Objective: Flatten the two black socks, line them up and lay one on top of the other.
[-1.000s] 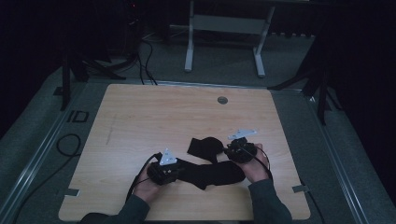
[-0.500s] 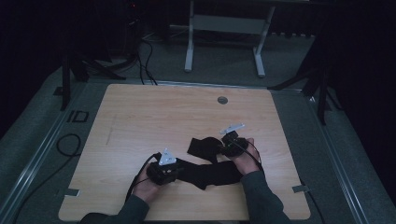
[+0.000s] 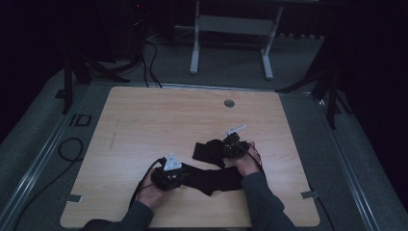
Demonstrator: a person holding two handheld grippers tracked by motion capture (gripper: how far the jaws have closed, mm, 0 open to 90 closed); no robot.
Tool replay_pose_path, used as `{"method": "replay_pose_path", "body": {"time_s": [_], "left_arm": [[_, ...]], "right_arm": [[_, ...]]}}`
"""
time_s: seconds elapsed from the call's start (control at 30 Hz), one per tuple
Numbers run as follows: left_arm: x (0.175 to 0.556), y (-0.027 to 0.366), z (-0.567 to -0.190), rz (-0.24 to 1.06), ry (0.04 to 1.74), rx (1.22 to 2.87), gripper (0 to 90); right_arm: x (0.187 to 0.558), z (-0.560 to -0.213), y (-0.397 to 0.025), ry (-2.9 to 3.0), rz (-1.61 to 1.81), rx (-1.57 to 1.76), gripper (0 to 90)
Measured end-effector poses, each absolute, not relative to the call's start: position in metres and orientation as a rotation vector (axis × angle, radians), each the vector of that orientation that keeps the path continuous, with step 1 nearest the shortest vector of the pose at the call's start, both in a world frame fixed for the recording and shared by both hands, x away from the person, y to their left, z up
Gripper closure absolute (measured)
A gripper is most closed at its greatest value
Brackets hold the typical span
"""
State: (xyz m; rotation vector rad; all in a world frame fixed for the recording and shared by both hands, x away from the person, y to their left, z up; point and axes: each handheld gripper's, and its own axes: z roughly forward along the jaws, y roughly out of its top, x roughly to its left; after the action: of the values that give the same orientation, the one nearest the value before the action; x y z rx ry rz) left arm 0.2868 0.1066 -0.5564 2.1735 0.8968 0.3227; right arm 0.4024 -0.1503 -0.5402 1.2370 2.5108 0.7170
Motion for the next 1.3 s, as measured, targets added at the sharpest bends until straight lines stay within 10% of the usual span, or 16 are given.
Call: {"method": "replay_pose_path", "body": {"time_s": [1.3], "left_arm": [[0.289,0.107,-0.557,0.327,0.908,2.176,70.1]], "right_arm": [[0.409,-0.528,-0.093,2.544,0.731,1.124,84.9]]}}
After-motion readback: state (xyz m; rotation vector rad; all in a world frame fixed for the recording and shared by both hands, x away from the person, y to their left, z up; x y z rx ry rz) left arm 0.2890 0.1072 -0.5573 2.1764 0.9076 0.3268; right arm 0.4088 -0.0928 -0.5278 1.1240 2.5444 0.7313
